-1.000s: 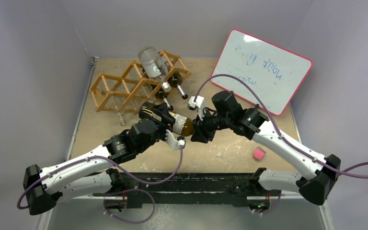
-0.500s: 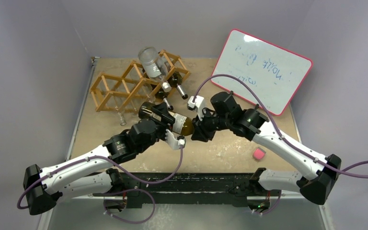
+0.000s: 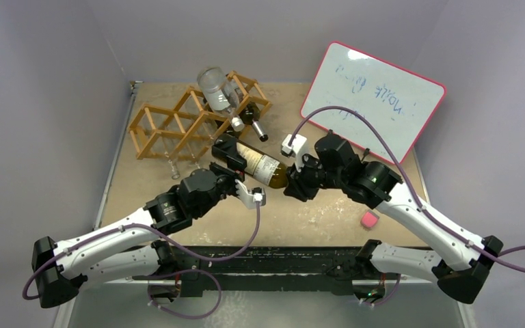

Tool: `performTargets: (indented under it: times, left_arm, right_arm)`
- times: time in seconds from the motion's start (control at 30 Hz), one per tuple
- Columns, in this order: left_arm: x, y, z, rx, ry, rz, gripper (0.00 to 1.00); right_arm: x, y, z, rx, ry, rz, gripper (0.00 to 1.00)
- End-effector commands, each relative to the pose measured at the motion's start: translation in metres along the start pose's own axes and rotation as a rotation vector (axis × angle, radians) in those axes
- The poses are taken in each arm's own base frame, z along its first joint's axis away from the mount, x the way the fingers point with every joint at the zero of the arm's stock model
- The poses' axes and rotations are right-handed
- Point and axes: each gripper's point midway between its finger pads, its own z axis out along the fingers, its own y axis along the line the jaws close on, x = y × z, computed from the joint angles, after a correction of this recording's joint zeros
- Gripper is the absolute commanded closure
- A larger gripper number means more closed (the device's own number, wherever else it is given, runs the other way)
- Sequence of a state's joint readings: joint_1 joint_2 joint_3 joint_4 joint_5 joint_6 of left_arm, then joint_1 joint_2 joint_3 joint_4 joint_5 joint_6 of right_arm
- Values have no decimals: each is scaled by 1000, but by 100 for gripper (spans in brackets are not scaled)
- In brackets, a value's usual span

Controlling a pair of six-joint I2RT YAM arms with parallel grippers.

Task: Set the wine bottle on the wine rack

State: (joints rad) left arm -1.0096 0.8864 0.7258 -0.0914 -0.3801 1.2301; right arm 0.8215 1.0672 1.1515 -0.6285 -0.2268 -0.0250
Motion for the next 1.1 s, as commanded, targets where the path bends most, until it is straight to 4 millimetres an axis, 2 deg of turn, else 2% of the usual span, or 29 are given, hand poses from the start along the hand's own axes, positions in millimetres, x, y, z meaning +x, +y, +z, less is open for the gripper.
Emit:
performTargets:
  times: [0.0, 0.2, 0.37, 0.5, 0.53, 0.6, 0.63, 0.7, 0.77, 0.93, 1.07]
  left_arm:
    - [3, 29, -11, -112, 15, -124, 0]
    - [-6, 73, -32, -246, -64, -358, 0]
    - [-16, 94, -53, -289, -167, -454, 0]
    - [-15, 114, -71, -374, -212, -574, 0]
    - [-12, 125, -77, -424, -221, -654, 0]
    - [-2, 147, -90, -513, -213, -920, 0]
    - [12, 154, -95, -573, -142, -1062, 0]
    - [29, 160, -96, -648, -25, -1201, 0]
    - [38, 157, -92, -705, 45, -1274, 0]
    - [31, 158, -94, -687, -11, -1381, 0]
    - [28, 168, -108, -689, -81, -1491, 0]
  right_arm:
    - [-71, -8, -30, 76, -284, -19, 100]
    - [-87, -13, -38, 112, -346, 22, 100]
    - [-108, -16, -52, 143, -442, 48, 100]
    - [-118, -19, -58, 165, -484, 65, 100]
    - [-120, -20, -59, 170, -494, 70, 100]
    - [-123, -21, -60, 171, -516, 87, 100]
    - [-125, -21, -59, 171, -528, 99, 100]
    - [-130, -21, -57, 166, -555, 119, 100]
    - [-136, -22, -56, 165, -586, 136, 100]
    - [-148, -16, -47, 110, -613, 172, 100]
    - [-156, -9, -33, 51, -609, 211, 100]
